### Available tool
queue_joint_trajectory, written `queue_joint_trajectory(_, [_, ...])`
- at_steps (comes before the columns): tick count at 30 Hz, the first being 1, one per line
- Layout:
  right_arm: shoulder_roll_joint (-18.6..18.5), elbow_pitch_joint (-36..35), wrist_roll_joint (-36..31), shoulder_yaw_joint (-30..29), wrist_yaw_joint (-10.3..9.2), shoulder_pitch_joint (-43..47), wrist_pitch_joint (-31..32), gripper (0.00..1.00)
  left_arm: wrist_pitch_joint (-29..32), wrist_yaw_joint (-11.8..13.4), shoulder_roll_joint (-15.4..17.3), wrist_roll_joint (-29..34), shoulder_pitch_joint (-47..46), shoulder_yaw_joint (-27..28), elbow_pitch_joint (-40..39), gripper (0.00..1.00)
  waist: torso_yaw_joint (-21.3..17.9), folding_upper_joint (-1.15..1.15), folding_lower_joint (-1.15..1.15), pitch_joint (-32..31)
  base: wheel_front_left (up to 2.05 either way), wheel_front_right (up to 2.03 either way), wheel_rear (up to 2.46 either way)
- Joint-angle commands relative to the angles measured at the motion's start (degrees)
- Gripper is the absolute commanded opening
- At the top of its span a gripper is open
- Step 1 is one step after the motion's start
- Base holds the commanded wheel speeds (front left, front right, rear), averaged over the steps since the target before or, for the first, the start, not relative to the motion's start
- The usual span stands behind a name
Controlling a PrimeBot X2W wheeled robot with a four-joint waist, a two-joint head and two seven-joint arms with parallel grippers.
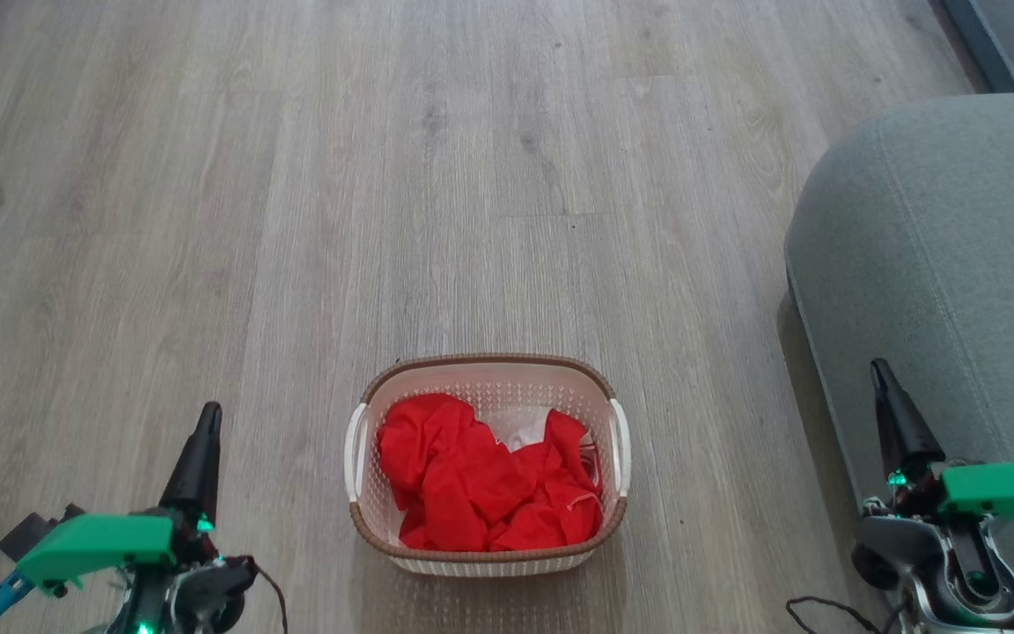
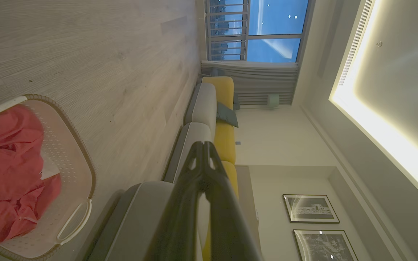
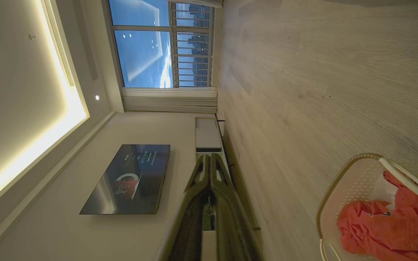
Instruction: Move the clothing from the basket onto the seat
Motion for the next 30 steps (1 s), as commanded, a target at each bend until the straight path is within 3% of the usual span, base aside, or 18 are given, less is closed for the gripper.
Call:
queue_joint_trajectory(1, [-0.2, -2.3, 0.3, 1.0, 0.00, -1.2, 0.2, 0.00, 0.4, -0.5, 0.9, -0.4, -2.8, 1.4, -2.0, 0.00, 0.0, 0.00, 0.00, 0.0, 0.00, 0.00, 0.00])
queue_joint_trajectory(30, [-0.2, -2.3, 0.3, 1.0, 0.00, -1.2, 0.2, 0.00, 0.4, -0.5, 0.9, -0.4, -2.8, 1.4, -2.0, 0.00, 0.0, 0.00, 0.00, 0.0, 0.00, 0.00, 0.00])
